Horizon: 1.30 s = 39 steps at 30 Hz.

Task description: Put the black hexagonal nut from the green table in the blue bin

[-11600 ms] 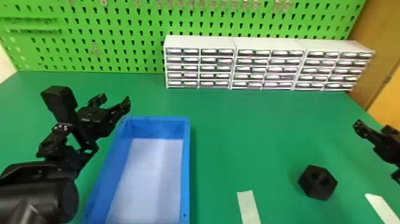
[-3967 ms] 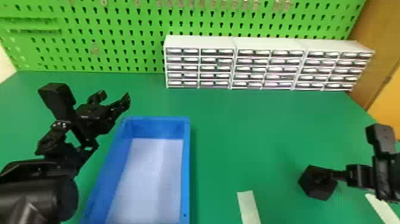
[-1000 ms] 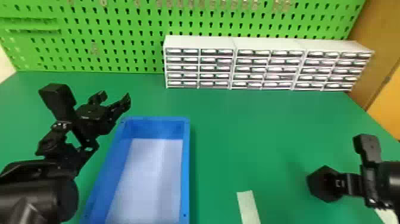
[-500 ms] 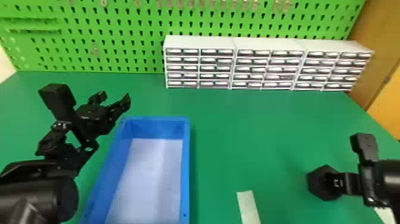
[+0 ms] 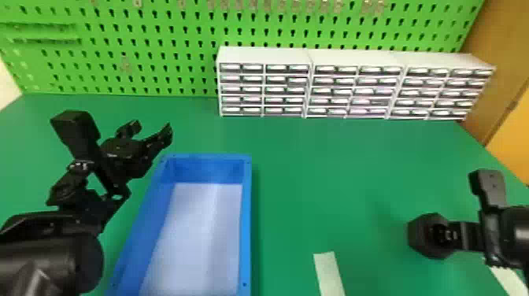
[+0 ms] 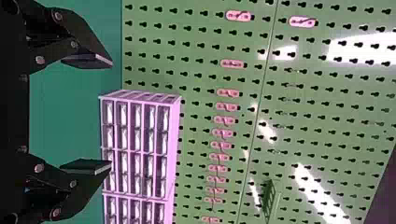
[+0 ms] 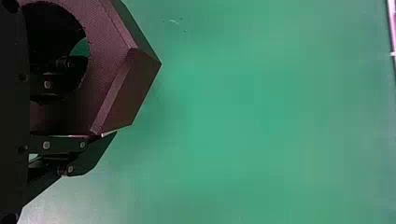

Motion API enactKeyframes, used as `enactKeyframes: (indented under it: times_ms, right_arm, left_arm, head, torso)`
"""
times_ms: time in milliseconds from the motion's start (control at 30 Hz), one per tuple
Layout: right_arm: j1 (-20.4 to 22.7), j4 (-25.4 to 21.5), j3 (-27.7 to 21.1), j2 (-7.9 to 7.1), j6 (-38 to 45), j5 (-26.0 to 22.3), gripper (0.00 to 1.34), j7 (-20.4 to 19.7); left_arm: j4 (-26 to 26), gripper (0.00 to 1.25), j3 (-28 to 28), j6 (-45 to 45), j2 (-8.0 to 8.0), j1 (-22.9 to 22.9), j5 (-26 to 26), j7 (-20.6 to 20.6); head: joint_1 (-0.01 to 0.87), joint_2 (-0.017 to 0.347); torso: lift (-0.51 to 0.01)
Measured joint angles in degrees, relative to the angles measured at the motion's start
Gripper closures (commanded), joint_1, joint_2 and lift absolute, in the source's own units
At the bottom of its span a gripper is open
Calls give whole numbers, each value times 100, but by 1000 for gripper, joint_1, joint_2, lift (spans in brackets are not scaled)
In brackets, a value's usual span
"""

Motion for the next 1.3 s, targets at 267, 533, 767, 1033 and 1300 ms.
enactKeyframes:
  times_ms: [267,533,767,1033,1300]
  right_arm:
    - [-33,-166,-43,-51,-111,33,963,0]
    - [-78,-260,-74,-78,-381,67,964,0]
    - [-129,-366,-145,-93,-1102,-118,964,0]
    - [-181,-397,-168,-102,-2237,-687,964,-38]
    - [-107,-399,-149,-9,-3667,-1560,964,-358]
  left_arm:
    - [0,486,-4,0,0,8,0,0]
    - [0,486,3,0,0,9,2,0]
    - [0,486,6,0,0,9,8,0]
    - [0,486,10,0,0,9,8,0]
    - [0,486,20,0,0,21,7,0]
  head:
    - [691,9]
    - [691,9]
    - [691,9]
    - [691,9]
    - [691,9]
  torso:
    - [-97]
    - [-97]
    - [-97]
    - [-97]
    - [-97]
